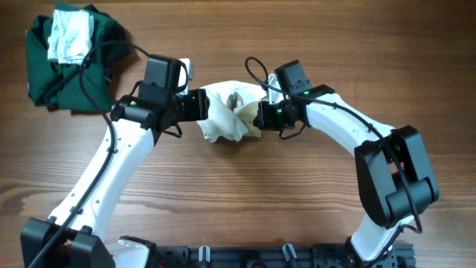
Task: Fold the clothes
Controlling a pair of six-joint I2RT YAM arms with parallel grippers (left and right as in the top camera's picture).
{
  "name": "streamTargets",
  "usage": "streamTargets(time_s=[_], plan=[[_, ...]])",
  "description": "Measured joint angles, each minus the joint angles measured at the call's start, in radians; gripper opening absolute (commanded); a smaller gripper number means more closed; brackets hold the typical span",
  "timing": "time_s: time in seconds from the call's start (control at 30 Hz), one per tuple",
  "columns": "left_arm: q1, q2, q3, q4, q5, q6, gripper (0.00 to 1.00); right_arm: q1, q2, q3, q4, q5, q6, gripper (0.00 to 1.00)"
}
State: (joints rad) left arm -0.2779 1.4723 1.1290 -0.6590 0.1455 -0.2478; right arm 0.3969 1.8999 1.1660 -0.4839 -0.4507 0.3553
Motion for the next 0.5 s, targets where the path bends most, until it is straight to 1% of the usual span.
streamTargets(time_s=[0.5], plan=[[0.000,0.000,0.000,0.012,0.000,0.000,0.64,0.000,0.068,0.000,0.003,0.015,-0.024,0.07]])
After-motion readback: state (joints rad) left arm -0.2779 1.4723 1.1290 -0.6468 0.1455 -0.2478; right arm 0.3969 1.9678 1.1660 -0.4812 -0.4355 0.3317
